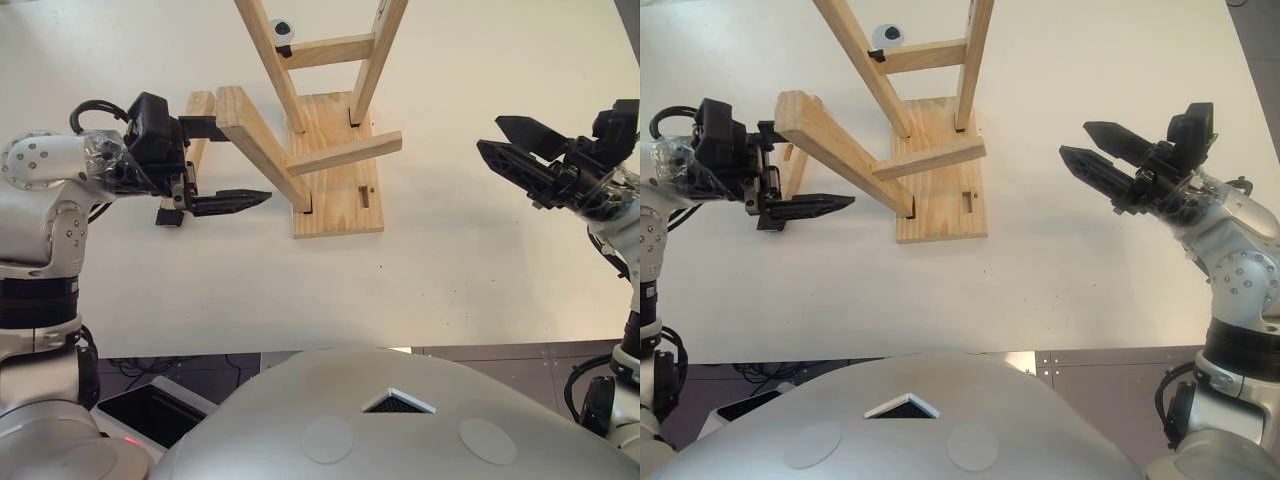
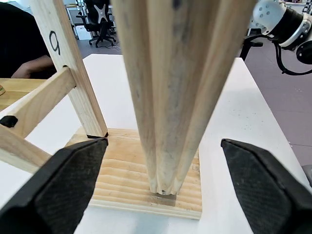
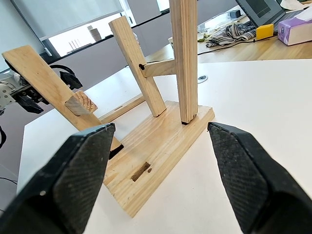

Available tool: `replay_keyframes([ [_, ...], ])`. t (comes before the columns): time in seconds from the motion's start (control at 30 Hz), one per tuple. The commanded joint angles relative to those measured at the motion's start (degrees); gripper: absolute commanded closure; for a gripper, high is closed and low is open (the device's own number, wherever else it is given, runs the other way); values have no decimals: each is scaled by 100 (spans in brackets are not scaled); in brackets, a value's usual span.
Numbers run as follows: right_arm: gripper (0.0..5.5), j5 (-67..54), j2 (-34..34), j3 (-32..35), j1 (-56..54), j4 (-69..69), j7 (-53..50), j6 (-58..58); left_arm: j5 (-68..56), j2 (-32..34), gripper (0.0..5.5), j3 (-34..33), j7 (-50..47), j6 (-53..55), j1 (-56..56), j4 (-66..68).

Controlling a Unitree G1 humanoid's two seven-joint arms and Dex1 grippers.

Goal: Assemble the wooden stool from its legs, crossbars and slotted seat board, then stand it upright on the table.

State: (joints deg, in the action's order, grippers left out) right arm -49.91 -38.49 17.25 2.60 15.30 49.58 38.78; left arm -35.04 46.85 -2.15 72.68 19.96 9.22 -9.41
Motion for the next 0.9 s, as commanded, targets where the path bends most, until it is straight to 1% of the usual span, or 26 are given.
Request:
replay_keyframes([
  [0.03,199,79,66,5,92,71,-40,-56,-156,-124,140,-53,36,104,167,-30],
  [0.1,199,126,52,-39,47,10,-3,-74,-266,-156,194,-102,29,162,135,-102],
  [0.27,199,214,-4,-169,-108,-174,91,-112,-369,-242,305,-194,-83,229,51,-276],
  [0.3,199,221,-10,-178,-110,-189,97,-121,-360,-258,336,-175,-80,233,33,-300],
  [0.33,199,229,-16,-186,-109,-200,104,-130,-318,-273,347,-124,-78,215,-6,-328],
  [0.47,199,274,0,-181,-80,-193,142,-124,451,-102,349,401,43,-254,-680,-256],
  [0.57,199,295,13,-172,-33,-182,147,-131,683,-11,349,612,70,-454,-1124,31],
  [0.77,199,307,0,-198,-82,-223,155,-107,425,35,349,462,-38,-408,-897,228],
  [0.9,199,324,41,-168,17,-154,101,-117,-77,150,349,379,-16,91,-611,-79],
])
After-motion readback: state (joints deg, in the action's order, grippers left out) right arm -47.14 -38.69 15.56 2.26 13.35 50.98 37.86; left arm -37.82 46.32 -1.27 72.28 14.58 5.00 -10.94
